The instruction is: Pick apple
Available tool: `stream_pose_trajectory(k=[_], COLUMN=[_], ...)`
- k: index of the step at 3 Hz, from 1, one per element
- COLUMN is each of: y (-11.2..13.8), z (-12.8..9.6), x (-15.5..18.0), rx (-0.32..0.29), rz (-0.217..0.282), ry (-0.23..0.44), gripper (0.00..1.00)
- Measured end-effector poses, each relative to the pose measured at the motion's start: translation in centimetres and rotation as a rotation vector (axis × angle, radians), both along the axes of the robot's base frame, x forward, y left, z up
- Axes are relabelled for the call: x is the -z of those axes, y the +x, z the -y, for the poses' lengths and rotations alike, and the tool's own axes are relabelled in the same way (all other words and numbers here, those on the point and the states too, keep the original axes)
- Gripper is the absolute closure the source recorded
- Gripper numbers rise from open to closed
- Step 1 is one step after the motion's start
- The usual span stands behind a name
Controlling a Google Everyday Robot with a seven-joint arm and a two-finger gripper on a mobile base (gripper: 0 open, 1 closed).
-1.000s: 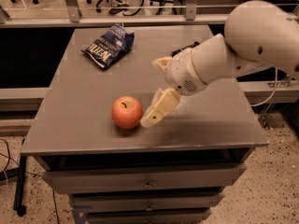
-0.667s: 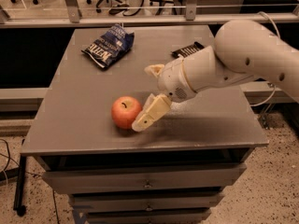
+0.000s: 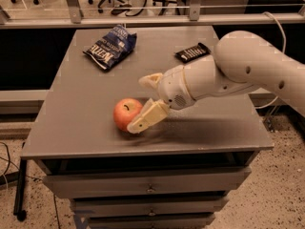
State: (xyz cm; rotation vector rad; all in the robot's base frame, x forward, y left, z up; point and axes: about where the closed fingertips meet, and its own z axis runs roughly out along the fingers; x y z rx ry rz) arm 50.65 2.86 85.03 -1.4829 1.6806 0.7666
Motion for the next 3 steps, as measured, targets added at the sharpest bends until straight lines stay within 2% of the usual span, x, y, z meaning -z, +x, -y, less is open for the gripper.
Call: stream_pose_trajectory(k=[2, 3], y=[-1.6, -2.1], z=[-1.2, -1.0], x=[-0.5, -0.7], rx=[0.002, 0.015], rz=[-0.048, -0.061], ry=[0.066, 0.078], gripper=[0.64, 0.87])
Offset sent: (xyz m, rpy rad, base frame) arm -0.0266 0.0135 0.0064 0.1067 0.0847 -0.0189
